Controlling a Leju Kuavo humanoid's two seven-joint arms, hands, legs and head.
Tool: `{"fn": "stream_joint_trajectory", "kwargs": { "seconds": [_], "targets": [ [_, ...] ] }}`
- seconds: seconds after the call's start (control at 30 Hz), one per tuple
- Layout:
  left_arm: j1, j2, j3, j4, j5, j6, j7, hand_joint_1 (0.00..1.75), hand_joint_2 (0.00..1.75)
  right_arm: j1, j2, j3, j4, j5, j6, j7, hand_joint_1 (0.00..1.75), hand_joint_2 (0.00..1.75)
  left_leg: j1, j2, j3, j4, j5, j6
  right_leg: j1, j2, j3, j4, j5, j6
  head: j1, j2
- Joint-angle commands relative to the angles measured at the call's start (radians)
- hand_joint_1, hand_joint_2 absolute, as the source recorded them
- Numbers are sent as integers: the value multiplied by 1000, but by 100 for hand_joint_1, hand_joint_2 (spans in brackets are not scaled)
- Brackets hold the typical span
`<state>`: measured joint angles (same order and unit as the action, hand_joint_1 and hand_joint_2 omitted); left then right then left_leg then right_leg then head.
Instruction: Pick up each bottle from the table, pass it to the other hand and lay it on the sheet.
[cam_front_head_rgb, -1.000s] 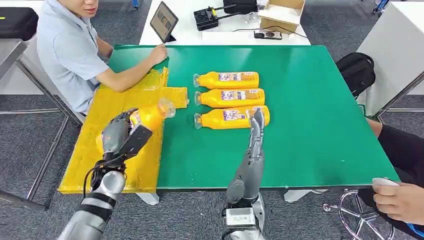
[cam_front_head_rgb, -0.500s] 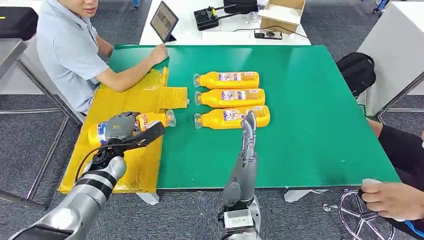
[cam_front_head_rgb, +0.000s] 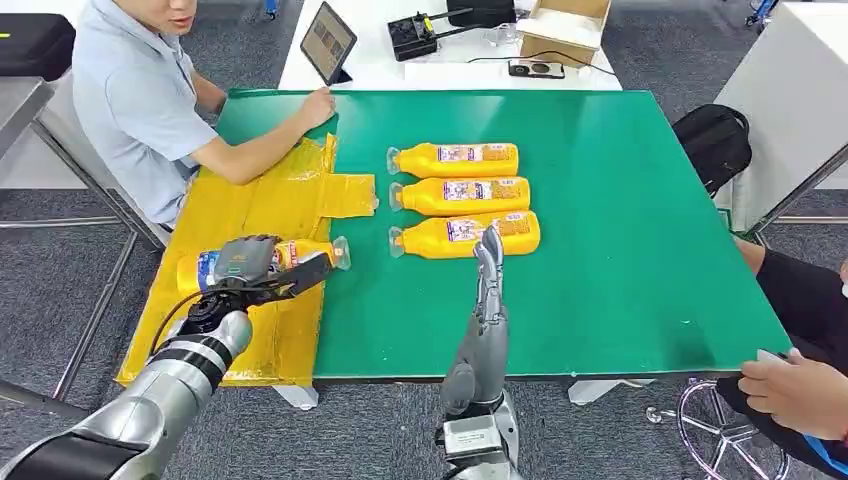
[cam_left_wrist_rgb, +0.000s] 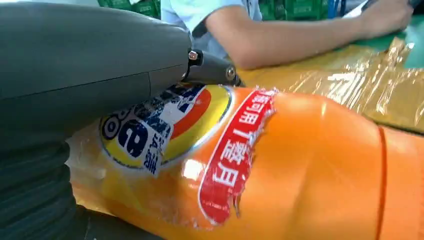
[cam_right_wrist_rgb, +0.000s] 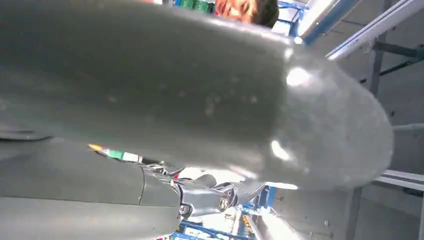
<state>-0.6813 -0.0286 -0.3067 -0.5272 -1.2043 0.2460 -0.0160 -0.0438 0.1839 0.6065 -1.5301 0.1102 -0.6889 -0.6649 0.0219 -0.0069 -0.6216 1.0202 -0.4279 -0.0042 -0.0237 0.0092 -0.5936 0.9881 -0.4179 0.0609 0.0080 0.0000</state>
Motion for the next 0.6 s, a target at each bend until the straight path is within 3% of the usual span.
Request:
{"fn": "stream_joint_trajectory", "kwargs": {
  "seconds": [0.03,0.2,0.6],
  "targets": [
    [-41,-3,46,126,101,-140,-113,0,175,-45,-28,13,83,-17,25,-33,0,0,0,2,4,-1,-1,1,1,0,4,-2,0,-3,0,0],
    [-20,26,97,124,218,-308,-270,0,175,-54,-15,-10,96,-45,96,-33,0,0,0,4,7,-2,-1,1,1,3,6,-2,0,-3,0,0],
    [-20,40,85,128,227,-361,-285,0,175,-55,-10,-18,94,-43,109,-33,0,0,0,1,7,-1,0,1,0,1,7,-1,0,-2,0,0]
  ]
}}
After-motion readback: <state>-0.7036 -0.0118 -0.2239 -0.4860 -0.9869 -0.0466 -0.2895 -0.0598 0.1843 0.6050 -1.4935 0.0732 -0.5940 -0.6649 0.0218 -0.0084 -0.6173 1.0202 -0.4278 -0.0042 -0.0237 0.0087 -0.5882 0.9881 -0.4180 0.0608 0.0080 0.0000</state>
